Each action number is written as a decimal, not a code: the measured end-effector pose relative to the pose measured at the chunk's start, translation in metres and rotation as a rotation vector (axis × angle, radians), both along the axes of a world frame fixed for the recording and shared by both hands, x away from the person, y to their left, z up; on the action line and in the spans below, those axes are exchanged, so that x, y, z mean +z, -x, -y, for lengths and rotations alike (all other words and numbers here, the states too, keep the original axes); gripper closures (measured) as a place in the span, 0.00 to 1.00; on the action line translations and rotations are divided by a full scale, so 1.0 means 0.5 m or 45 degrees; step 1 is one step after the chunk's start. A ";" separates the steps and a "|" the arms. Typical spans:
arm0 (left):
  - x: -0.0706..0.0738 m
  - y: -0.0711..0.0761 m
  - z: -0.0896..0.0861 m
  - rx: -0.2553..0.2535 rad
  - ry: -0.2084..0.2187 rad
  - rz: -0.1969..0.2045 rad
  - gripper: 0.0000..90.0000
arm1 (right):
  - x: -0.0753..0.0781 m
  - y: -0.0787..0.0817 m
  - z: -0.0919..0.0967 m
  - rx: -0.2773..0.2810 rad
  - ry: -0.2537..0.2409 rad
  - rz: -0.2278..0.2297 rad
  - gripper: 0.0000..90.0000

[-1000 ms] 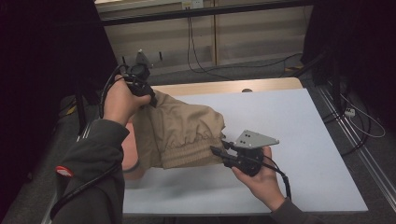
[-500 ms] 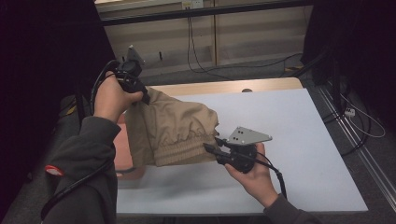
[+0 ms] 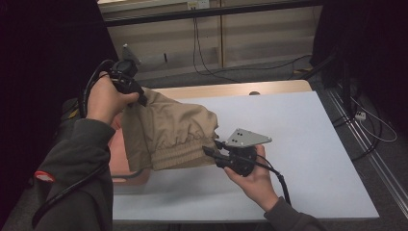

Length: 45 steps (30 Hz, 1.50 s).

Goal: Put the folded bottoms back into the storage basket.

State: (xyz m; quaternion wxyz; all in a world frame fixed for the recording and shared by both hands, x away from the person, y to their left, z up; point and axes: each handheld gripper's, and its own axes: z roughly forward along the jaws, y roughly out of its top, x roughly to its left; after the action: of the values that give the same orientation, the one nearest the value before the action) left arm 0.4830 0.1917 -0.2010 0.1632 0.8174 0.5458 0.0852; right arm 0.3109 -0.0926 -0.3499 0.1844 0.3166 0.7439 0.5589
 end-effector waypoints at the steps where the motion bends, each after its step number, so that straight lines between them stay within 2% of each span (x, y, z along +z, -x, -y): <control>1: 0.002 0.000 -0.003 -0.001 0.001 0.001 0.90 | 0.001 0.000 -0.002 0.000 0.000 0.001 0.77; 10: 0.006 0.004 -0.024 0.014 -0.008 0.017 0.90 | 0.003 -0.006 -0.022 0.014 -0.006 0.006 0.77; 24: 0.001 0.003 -0.057 0.046 -0.016 0.006 0.90 | 0.002 -0.014 -0.052 0.040 -0.003 -0.001 0.77; 45: 0.002 0.007 -0.096 0.084 -0.018 0.022 0.90 | 0.008 -0.022 -0.090 0.074 0.008 0.009 0.77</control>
State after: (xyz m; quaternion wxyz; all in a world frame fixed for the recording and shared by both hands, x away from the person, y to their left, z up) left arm 0.4793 0.2398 -0.1999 0.1592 0.7995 0.5703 0.1015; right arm 0.3221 -0.0475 -0.3458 0.1717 0.2925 0.7540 0.5626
